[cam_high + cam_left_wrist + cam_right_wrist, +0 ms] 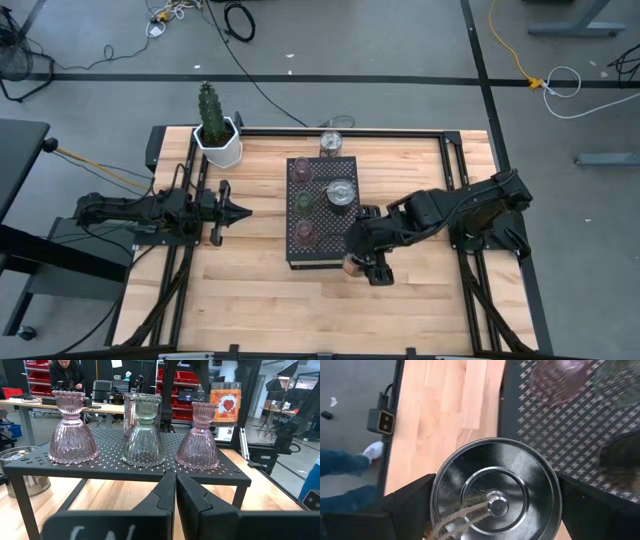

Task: Pick & Place candle stick holders
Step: Put the bottom brown scented candle on the shelf

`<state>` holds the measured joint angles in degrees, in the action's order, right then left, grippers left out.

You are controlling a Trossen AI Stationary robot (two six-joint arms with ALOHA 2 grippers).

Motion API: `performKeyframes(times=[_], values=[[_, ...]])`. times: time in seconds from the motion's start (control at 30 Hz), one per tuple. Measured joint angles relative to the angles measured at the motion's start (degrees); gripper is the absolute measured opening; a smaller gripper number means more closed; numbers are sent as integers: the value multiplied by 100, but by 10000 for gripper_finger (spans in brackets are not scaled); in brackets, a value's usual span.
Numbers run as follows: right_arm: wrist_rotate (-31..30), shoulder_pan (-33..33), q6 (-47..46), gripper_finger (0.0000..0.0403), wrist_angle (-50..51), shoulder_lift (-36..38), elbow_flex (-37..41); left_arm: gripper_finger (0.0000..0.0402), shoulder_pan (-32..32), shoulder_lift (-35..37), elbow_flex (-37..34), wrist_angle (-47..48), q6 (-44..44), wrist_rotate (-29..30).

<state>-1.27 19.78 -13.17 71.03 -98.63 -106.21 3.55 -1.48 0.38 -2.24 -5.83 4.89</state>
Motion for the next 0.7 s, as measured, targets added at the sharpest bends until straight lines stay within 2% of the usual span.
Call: performKeyframes(times=[0.23,0.7], values=[[-646,-269,377,368,-374,-20,0,18,1,0,1,0,-1,0],[-706,-810,116,368,-615,-422,22,18,1,0,1,4,-2,0]])
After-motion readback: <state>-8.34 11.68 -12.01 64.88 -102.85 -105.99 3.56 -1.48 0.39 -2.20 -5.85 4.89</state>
